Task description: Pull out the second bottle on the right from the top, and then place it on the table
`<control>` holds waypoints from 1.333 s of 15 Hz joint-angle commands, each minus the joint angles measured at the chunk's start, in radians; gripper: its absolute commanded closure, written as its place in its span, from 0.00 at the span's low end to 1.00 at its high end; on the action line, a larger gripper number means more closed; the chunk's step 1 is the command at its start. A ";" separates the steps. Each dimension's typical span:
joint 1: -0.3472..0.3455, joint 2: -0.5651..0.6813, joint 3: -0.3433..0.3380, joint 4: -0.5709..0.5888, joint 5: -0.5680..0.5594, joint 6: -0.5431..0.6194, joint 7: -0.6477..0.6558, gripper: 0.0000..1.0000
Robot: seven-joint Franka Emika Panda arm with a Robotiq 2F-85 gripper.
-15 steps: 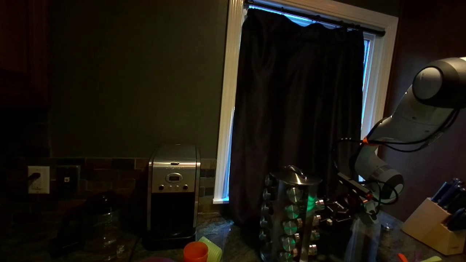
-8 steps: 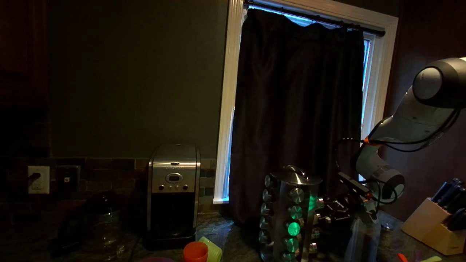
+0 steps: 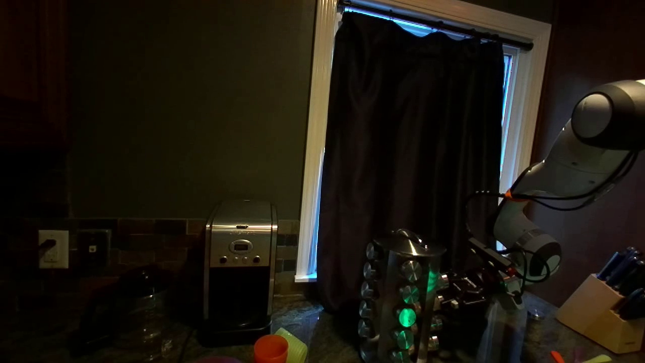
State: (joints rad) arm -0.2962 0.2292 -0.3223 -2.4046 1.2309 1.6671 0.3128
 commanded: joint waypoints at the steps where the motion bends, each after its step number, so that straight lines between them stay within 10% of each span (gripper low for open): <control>1: 0.008 0.005 0.000 -0.007 0.014 0.030 -0.006 0.34; 7: 0.009 -0.003 -0.005 -0.008 -0.004 0.053 -0.008 0.75; 20: -0.005 -0.011 -0.023 0.065 -0.144 0.013 0.009 0.75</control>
State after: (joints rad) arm -0.2949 0.2264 -0.3358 -2.3503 1.1353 1.6874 0.3137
